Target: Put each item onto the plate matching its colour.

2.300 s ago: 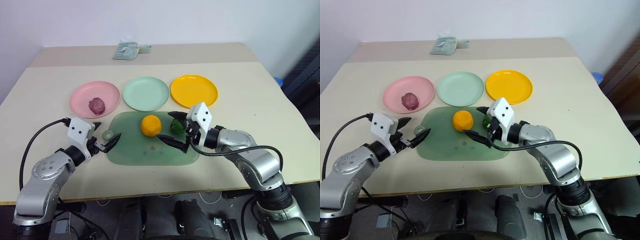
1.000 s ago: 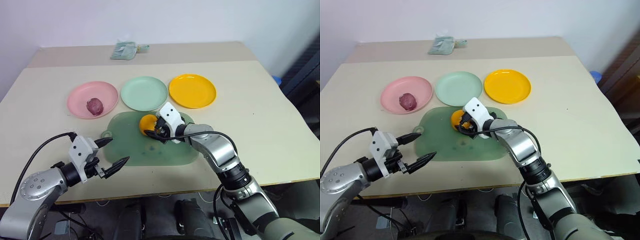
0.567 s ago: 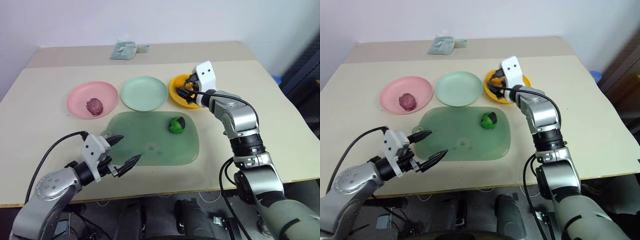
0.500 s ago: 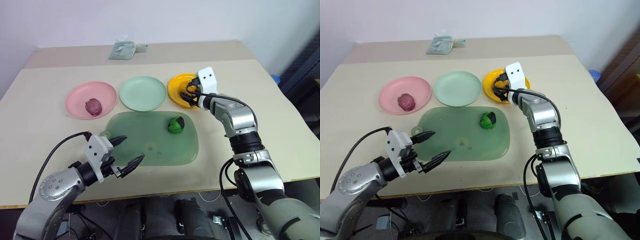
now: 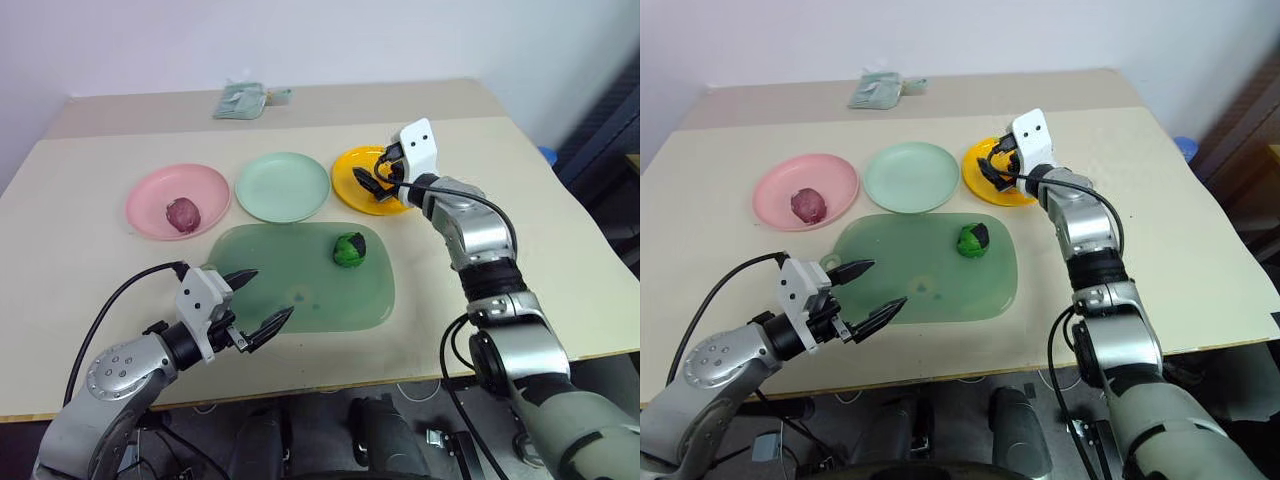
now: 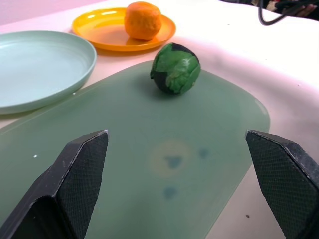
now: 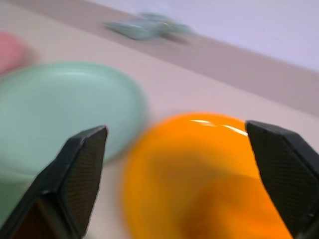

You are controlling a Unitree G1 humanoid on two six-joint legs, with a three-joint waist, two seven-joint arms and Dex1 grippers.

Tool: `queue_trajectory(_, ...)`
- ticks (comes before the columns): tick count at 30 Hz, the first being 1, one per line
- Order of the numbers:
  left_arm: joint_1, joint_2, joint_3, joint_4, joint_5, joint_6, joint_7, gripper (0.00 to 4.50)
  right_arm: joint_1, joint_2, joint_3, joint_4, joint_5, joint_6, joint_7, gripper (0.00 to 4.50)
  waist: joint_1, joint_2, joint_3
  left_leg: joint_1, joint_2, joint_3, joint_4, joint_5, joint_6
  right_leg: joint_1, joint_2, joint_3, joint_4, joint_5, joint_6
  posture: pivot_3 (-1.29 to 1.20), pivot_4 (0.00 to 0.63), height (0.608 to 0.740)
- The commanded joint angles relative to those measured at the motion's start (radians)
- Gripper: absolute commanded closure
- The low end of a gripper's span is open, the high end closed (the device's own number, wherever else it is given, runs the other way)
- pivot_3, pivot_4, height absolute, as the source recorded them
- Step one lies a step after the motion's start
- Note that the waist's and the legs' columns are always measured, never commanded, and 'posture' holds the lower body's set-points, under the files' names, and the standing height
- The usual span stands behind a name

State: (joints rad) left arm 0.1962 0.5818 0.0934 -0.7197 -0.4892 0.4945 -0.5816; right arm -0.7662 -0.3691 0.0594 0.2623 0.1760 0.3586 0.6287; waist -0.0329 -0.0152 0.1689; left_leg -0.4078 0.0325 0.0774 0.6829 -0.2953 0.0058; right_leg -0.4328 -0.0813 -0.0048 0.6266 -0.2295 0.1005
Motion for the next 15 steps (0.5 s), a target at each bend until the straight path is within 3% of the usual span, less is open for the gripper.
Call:
queue_trajectory(1,-0.013,0.009,0.007,-0.027,-0.015,-0.006,-0.012,0.0,0.109,-0.074,0.04,-0.266,0.089,0.054,0.174,0.03,0.0,0.0,0.0,0.0,0.0,0.0,0.0,0.0,0.0,0.0,0.0,0.0,0.0,0.0,0.0,0.0,0.15,0.74)
queue_trajectory(6,-0.047,0.027,-0.014,-0.018,-0.04,0.007,-0.057,0.0,0.243,-0.133,0.11,-0.375,0.048,0.114,0.197,0.03,0.006,0.0,0.0,0.001,0.0,0.001,0.0,0.0,0.0,0.001,0.0,0.0,0.0,-0.002,-0.003,0.0,0.15,0.74)
queue_trajectory(15,-0.072,0.029,-0.035,-0.012,-0.037,0.018,-0.068,0.0,0.255,-0.098,0.123,-0.309,-0.013,0.12,0.111,0.03,0.02,0.0,0.0,0.001,-0.001,0.001,0.001,0.0,-0.001,0.0,0.0,0.0,0.0,-0.002,-0.003,0.0,0.15,0.74)
